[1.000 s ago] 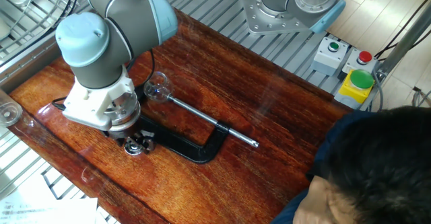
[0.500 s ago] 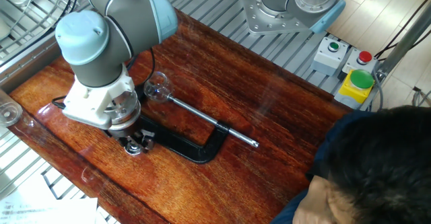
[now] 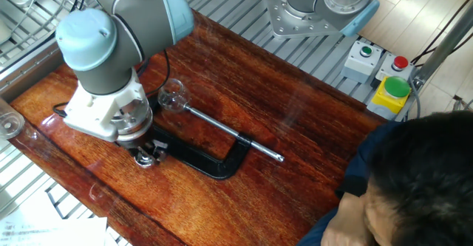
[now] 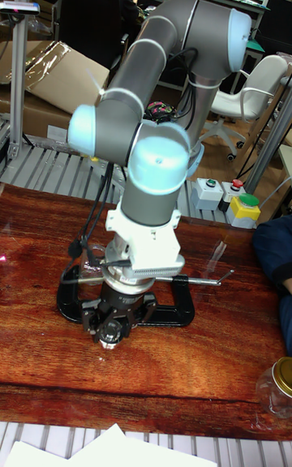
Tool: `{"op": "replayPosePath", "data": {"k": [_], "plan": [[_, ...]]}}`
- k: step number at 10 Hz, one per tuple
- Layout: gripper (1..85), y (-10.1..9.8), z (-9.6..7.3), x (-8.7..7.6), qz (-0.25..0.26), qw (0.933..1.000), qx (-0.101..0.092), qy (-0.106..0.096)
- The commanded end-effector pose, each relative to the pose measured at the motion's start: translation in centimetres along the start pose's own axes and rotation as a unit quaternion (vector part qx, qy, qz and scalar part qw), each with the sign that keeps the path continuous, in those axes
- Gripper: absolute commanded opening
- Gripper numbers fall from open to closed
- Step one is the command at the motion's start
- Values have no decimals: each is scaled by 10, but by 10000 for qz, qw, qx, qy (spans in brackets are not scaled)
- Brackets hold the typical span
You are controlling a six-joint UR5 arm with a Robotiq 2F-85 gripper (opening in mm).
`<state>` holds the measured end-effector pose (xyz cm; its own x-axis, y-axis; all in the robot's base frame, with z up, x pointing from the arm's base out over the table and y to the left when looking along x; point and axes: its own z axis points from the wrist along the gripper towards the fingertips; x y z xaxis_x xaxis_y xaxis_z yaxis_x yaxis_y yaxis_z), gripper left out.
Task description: Screw the lid onto the jar
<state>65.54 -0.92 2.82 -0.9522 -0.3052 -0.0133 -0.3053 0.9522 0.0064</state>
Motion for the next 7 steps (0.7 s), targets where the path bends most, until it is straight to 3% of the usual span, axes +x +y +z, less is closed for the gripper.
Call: {"op": "replayPosePath", "data": {"k": [1,4,7], "plan": [[10,2,-44,3,-78,9999,-43,139],[10,-6,-73,12,-454,9989,-42,102],[10,-12,-95,39,-795,9964,84,273]]}}
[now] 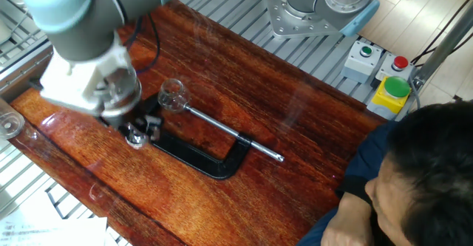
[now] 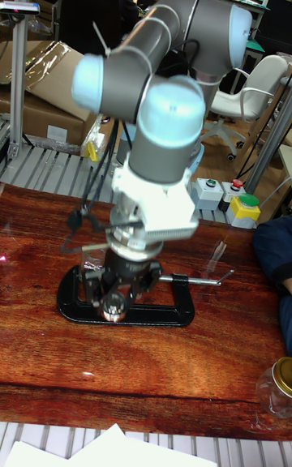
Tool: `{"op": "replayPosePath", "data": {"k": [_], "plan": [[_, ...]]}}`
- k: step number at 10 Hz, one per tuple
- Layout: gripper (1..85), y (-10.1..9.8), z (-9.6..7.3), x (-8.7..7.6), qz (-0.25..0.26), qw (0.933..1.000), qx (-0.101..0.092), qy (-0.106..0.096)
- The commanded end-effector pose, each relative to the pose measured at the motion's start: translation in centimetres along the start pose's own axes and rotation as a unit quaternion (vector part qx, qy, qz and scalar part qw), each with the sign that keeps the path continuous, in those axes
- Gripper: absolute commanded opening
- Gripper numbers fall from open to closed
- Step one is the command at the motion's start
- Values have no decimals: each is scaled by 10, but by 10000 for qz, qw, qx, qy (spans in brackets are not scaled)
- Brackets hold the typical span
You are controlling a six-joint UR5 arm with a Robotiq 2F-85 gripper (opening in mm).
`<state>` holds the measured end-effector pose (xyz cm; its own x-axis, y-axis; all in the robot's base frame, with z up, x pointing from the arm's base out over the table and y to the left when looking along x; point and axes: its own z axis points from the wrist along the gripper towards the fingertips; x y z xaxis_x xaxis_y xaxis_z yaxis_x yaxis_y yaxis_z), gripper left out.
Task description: Screw the lid onto the jar
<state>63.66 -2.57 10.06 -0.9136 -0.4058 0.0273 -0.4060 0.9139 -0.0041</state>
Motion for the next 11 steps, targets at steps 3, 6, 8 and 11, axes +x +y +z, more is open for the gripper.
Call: {"op": "replayPosePath", "data": {"k": [3,6,8,11], "plan": [[10,5,-27,36,-374,9992,-81,86],[10,3,-22,44,-539,9984,-164,-7],[10,8,-20,61,-673,9973,-294,-7],[10,10,-17,85,-914,9951,-387,15]]}}
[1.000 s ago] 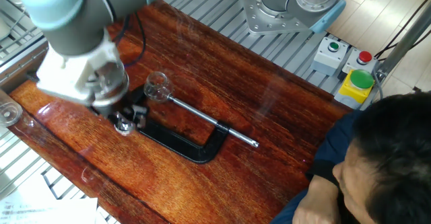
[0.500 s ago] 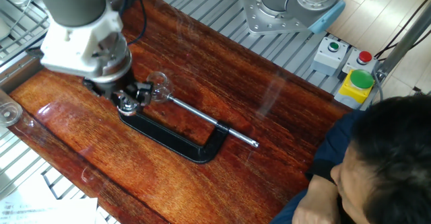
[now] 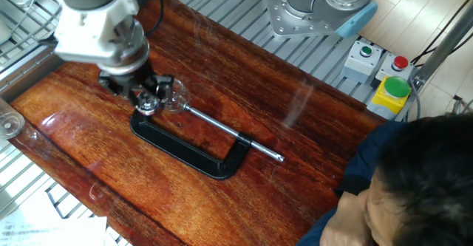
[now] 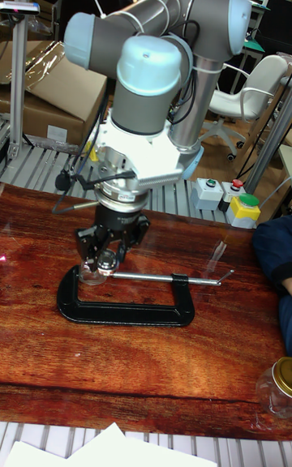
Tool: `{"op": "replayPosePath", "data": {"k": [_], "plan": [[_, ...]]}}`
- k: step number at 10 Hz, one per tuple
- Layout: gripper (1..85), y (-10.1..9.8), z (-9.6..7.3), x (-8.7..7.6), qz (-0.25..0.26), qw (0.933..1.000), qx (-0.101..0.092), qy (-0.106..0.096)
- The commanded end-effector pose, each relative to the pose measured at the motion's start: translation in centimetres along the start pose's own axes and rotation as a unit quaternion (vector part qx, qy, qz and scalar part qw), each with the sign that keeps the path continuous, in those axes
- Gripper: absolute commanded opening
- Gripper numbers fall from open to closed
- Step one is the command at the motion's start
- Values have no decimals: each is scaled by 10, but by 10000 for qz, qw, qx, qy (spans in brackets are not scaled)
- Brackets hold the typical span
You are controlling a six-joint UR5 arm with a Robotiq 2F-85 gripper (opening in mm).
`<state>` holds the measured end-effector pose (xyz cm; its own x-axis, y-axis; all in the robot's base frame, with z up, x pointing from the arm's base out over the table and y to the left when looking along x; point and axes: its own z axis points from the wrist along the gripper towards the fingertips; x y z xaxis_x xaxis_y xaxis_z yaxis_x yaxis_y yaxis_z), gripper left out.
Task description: Screw the lid onto the jar
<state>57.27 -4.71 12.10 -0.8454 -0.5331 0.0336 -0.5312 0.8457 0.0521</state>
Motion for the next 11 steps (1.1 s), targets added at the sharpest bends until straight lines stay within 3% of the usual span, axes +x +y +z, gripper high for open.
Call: {"op": "replayPosePath", "data": {"k": [1,2,5,7,9,10,11], "plan": [[10,3,2,21,-335,9994,-59,42],[10,-3,2,24,-504,9987,48,90],[10,2,5,28,-582,9982,-27,142],[10,-3,6,29,-524,9985,58,154],[10,-6,6,22,-306,9995,120,24],[10,-1,6,19,-89,9999,30,-39],[10,-5,6,17,5,9999,105,-74]]}}
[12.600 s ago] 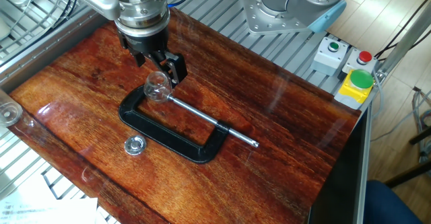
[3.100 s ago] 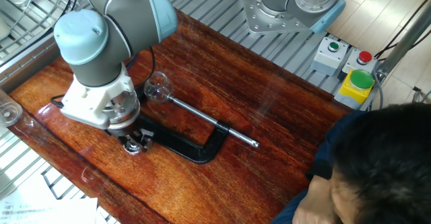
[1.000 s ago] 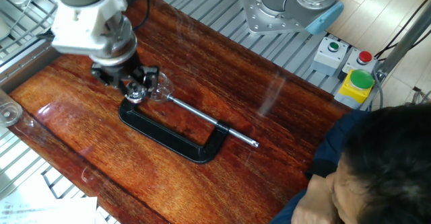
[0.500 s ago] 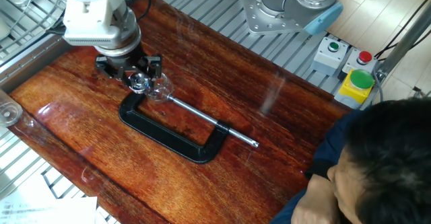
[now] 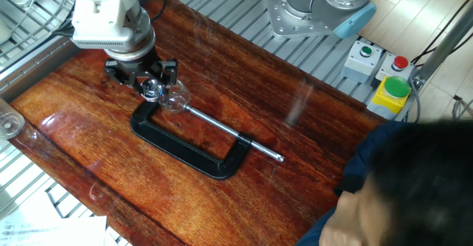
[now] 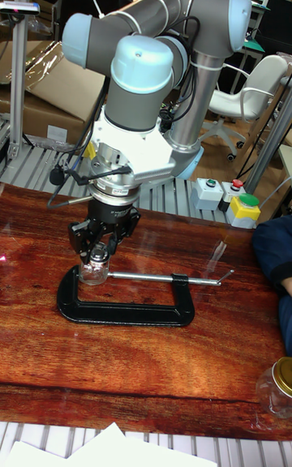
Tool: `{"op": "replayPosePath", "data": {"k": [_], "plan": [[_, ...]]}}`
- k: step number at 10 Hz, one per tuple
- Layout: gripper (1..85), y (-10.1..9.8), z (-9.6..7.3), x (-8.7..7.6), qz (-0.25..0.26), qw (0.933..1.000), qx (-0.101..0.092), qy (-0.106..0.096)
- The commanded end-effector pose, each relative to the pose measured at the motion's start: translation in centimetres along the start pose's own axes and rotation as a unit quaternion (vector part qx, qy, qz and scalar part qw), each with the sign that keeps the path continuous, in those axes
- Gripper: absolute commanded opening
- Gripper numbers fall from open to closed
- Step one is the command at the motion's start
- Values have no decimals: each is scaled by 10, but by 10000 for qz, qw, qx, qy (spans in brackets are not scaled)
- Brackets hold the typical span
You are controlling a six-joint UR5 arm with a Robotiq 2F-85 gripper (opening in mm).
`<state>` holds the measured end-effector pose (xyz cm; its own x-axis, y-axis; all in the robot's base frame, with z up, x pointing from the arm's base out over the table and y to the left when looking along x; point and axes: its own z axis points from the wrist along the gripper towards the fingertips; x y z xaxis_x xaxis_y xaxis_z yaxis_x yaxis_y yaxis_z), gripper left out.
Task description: Screw the lid onto the jar
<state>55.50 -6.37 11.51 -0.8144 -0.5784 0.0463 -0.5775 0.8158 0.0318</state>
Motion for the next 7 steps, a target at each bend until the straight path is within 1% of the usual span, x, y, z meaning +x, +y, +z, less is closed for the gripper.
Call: {"op": "replayPosePath", "data": {"k": [1,2,3,5,7], "plan": [[10,-4,-1,-5,381,9992,55,-115],[10,-2,-1,-6,455,9989,22,-137],[10,1,-1,-10,452,9987,-39,-213],[10,8,-1,-11,476,9985,-184,-214],[10,3,-1,-8,512,9985,-84,-159]]}}
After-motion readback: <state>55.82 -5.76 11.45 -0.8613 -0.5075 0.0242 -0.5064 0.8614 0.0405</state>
